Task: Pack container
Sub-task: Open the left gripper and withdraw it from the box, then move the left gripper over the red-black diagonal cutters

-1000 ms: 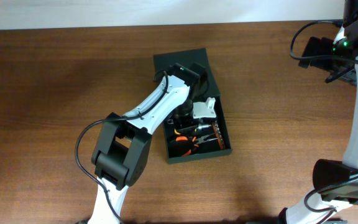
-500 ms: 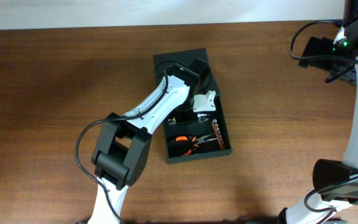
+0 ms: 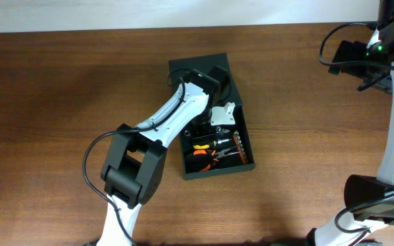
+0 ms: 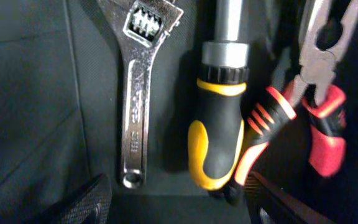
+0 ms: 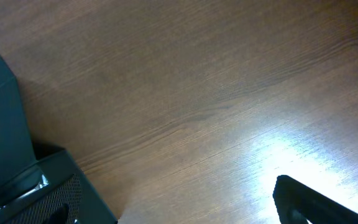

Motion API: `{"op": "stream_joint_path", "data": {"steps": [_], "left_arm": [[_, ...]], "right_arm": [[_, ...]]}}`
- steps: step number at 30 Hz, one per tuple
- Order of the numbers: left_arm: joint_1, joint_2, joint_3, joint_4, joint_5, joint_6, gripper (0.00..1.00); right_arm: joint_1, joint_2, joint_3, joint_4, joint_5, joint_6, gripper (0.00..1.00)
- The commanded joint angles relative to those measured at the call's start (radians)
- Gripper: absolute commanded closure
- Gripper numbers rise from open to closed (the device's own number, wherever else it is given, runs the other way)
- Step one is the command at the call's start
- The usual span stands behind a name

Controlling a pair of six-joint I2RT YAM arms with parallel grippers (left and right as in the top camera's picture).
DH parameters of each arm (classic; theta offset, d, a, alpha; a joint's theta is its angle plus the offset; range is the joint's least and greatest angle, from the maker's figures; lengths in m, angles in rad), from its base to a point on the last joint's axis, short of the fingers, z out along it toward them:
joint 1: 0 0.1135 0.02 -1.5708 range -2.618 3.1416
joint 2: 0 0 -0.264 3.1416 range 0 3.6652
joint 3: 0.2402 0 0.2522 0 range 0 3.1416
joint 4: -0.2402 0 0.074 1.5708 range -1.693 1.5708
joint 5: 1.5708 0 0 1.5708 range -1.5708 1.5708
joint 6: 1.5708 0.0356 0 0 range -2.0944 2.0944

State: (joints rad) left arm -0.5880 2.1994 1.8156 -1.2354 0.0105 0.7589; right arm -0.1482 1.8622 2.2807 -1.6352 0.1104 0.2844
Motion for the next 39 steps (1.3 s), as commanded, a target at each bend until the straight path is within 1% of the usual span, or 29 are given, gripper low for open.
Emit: {"op": "stream_joint_path", "data": {"steps": [1, 3, 5, 7, 8, 13, 17, 19, 23, 25, 28, 31, 33, 35, 36, 39], "left_arm": [[-0.005, -0.032, 0.074, -0.023, 0.005, -0.014, 0.28], [-0.005, -0.055, 0.103, -0.038, 0.005, -0.014, 0.28], [-0.005, -0.087, 0.127, -0.048, 0.004, -0.043, 0.24], [-0.005, -0.118, 0.15, -0.061, 0.004, -0.09, 0.03], [-0.005, -0.137, 0.163, -0.07, 0.003, -0.105, 0.01], [-0.002, -0.254, 0.211, -0.121, -0.003, -0.117, 0.01], [0.049, -0.365, 0.222, -0.145, -0.028, -0.129, 0.01], [0.105, -0.405, 0.222, -0.152, -0.034, -0.166, 0.01], [0.273, -0.433, 0.218, -0.16, -0.029, -0.249, 0.01], [0.369, -0.433, 0.2, -0.136, 0.026, -0.262, 0.01], [0.503, -0.433, 0.134, -0.103, 0.099, -0.267, 0.01], [0.614, -0.433, 0.027, -0.063, 0.106, -0.307, 0.01], [0.673, -0.433, -0.052, -0.043, 0.106, -0.361, 0.01], [0.719, -0.433, -0.13, -0.043, 0.111, -0.436, 0.01], [0.738, -0.433, -0.171, -0.05, 0.146, -0.471, 0.01], [0.762, -0.433, -0.292, -0.081, 0.248, -0.483, 0.01]], "right_arm": [[-0.003, -0.008, -0.001, 0.0, -0.002, 0.003, 0.01], [-0.003, -0.008, -0.001, 0.0, -0.002, 0.004, 0.01], [-0.003, -0.008, -0.001, 0.0, -0.002, 0.003, 0.01], [-0.003, -0.008, -0.001, 0.0, -0.002, 0.003, 0.01], [-0.003, -0.008, -0.001, 0.0, -0.002, 0.004, 0.01], [-0.003, -0.008, -0.001, 0.0, -0.002, 0.004, 0.01], [-0.003, -0.008, -0.001, 0.0, -0.002, 0.004, 0.01], [-0.003, -0.008, -0.001, 0.0, -0.002, 0.004, 0.01], [-0.003, -0.008, -0.001, 0.0, -0.002, 0.004, 0.01], [-0.003, -0.008, -0.001, 0.0, -0.002, 0.004, 0.01], [-0.003, -0.008, -0.001, 0.0, -0.002, 0.004, 0.01], [-0.003, -0.008, -0.001, 0.0, -0.002, 0.004, 0.01], [-0.003, -0.008, -0.001, 0.0, -0.002, 0.004, 0.01], [-0.003, -0.008, -0.001, 0.0, -0.002, 0.004, 0.01], [-0.003, -0.008, -0.001, 0.0, -0.002, 0.004, 0.01], [-0.003, -0.008, -0.001, 0.0, -0.002, 0.004, 0.01]]}}
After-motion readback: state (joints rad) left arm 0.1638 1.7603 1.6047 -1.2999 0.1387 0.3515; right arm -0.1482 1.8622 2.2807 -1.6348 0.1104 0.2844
